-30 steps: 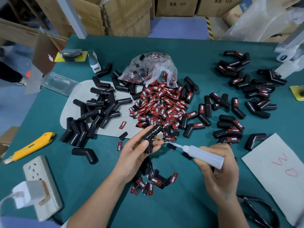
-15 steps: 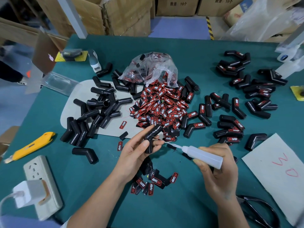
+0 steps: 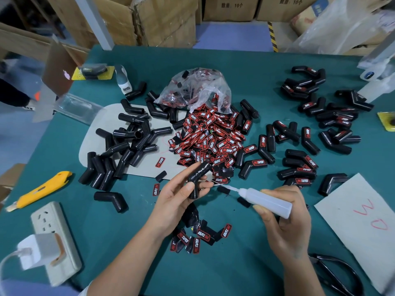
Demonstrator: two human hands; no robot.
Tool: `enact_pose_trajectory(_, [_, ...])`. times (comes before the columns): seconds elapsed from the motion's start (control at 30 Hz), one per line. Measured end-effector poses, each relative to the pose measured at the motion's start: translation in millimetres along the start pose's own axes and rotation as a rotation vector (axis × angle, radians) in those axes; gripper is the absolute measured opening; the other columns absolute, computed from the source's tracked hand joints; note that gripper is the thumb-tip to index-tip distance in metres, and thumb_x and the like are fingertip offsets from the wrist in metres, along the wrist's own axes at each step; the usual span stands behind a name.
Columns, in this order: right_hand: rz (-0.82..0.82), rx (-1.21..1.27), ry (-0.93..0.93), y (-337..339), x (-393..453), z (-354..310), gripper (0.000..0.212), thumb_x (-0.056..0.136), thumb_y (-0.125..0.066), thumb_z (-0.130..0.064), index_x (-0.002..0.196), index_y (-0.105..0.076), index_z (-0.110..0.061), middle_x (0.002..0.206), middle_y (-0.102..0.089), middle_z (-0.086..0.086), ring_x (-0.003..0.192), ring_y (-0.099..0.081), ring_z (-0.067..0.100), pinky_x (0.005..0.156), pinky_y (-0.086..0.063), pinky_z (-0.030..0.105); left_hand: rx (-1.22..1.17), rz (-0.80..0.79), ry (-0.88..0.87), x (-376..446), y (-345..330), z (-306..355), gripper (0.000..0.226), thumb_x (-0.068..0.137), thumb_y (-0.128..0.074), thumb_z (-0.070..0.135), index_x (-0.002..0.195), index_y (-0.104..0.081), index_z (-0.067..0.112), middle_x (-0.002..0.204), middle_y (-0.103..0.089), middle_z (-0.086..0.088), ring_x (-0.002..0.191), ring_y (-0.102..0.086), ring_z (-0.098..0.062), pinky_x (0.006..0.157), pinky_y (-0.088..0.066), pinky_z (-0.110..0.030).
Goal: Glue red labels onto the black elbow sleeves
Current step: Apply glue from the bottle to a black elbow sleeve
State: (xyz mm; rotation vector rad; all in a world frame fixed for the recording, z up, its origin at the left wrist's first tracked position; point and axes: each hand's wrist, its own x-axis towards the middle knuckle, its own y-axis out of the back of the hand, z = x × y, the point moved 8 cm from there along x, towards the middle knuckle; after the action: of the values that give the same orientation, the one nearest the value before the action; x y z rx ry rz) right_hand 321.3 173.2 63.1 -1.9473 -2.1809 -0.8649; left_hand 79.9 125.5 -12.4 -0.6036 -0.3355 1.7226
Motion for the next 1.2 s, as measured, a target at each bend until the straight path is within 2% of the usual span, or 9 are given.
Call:
enact_pose_trajectory(0.13, [0.033,0.033,0.012,5.7,0.1,-1.1,0.019,0.102,-0.063,-0.051,0.106,-0.061,-0.033,0.11,-0.063,-0.028,0.096,-0.06,0.009,0.081,-0.046,0.022,0.015,-0.004,-0.017,-0.7,-1.6,2.0,0.053,0.096,-0.076,0.035,0.146,-0.063,0.025,0.134,-0.069,-0.02,0.124,-0.068,-0.035,0.1,-0.055,-0.033])
enact_pose_trajectory(0.23, [0.055,0.033,-0.008,8.2,0.1,1.3,0.023,0.101,-0.063,-0.052,0.11,-0.061,-0.031,0.11,-0.063,-0.028,0.098,-0.06,0.009,0.083,-0.046,0.023,0.029,0.016,-0.029,-1.1,0.8,1.9,0.047,0.098,-0.066,0.022,0.145,-0.064,0.026,0.132,-0.07,-0.023,0.123,-0.069,-0.035,0.1,-0.055,-0.033])
enact_pose_trajectory(0.33, [0.059,0.016,-0.028,6.7,-0.4,4.3,0.028,0.101,-0.063,-0.053,0.11,-0.061,-0.026,0.11,-0.063,-0.026,0.098,-0.059,0.007,0.082,-0.046,0.021,0.043,0.018,-0.033,-1.0,0.9,1.2,0.048,0.098,-0.063,0.019,0.145,-0.064,0.026,0.132,-0.07,-0.022,0.123,-0.069,-0.036,0.101,-0.055,-0.033])
enact_pose_trajectory(0.57, [0.07,-0.026,-0.04,6.4,-2.9,7.2,0.041,0.101,-0.063,-0.053,0.106,-0.063,-0.012,0.105,-0.064,-0.007,0.099,-0.058,0.004,0.082,-0.046,0.018,0.063,0.007,-0.043,-1.0,0.0,1.3,0.054,0.097,-0.075,0.033,0.148,-0.061,0.023,0.137,-0.068,-0.022,0.126,-0.067,-0.038,0.103,-0.054,-0.036])
enact_pose_trajectory(0.77, [0.078,-0.03,-0.039,8.0,-2.3,7.9,0.04,0.101,-0.063,-0.052,0.106,-0.063,-0.013,0.108,-0.063,-0.012,0.101,-0.059,0.003,0.083,-0.046,0.018,0.064,0.01,-0.048,-0.5,0.8,0.9,0.057,0.096,-0.077,0.036,0.148,-0.06,0.021,0.136,-0.068,-0.022,0.126,-0.067,-0.038,0.103,-0.054,-0.036])
enact_pose_trajectory(0.97, [0.047,-0.028,-0.032,3.8,-3.4,5.8,0.035,0.101,-0.062,-0.053,0.107,-0.062,-0.018,0.101,-0.065,-0.001,0.096,-0.058,0.004,0.08,-0.045,0.018,0.094,0.005,-0.062,0.2,1.7,1.0,0.056,0.098,-0.074,0.035,0.15,-0.058,0.022,0.138,-0.067,-0.019,0.127,-0.066,-0.038,0.104,-0.053,-0.037])
enact_pose_trajectory(1.07, [0.033,-0.017,-0.016,2.7,-3.0,3.4,0.03,0.101,-0.062,-0.052,0.108,-0.061,-0.023,0.101,-0.065,-0.002,0.096,-0.059,0.004,0.081,-0.045,0.017,0.1,0.012,-0.066,0.0,3.5,0.6,0.056,0.098,-0.074,0.034,0.15,-0.058,0.021,0.138,-0.067,-0.021,0.127,-0.066,-0.04,0.105,-0.053,-0.038])
enact_pose_trajectory(1.2, [0.052,-0.026,-0.004,4.5,-2.5,3.4,0.033,0.101,-0.063,-0.051,0.107,-0.061,-0.019,0.102,-0.065,-0.003,0.096,-0.059,0.004,0.081,-0.045,0.017,0.113,0.02,-0.068,-0.1,3.6,0.5,0.057,0.097,-0.075,0.036,0.15,-0.058,0.022,0.138,-0.067,-0.021,0.127,-0.066,-0.04,0.105,-0.053,-0.038])
